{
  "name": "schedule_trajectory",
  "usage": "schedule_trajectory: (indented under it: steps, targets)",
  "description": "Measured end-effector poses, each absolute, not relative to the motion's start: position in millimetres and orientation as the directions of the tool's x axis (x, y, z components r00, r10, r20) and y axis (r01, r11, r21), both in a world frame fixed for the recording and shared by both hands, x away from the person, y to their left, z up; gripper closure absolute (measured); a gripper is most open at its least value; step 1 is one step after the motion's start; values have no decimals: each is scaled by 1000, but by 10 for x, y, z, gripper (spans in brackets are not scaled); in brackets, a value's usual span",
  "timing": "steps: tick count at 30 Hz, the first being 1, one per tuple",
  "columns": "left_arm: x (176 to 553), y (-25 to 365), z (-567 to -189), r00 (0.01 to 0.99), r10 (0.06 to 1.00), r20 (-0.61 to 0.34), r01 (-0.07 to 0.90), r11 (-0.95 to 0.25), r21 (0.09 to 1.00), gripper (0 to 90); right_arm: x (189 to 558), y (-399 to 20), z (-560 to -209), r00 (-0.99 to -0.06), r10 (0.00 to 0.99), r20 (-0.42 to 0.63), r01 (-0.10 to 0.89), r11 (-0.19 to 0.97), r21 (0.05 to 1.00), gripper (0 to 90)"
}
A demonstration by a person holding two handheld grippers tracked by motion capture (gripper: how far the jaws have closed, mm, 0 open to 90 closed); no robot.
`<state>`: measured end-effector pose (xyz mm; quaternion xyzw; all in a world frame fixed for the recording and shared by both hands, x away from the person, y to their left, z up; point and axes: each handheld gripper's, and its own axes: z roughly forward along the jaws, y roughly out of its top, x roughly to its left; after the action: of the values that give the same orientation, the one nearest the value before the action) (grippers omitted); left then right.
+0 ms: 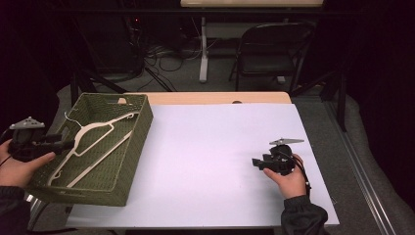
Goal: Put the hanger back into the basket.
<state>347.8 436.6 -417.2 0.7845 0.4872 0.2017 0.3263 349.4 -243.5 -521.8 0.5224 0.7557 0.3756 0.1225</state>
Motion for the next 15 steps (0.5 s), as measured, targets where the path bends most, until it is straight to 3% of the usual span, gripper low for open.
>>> schedule_trajectory:
  steps: [6,15]
  targets:
    - [3399,4012,-3955,491,871,15,556,-327,764,360,3468,-2410,-5180,-442,880,173,668,194,718,374]
    - [3281,3312,-3778,579,815,-1,475,-336,813,341,3358,-2390,-5105,-472,876,101,624,251,740,362]
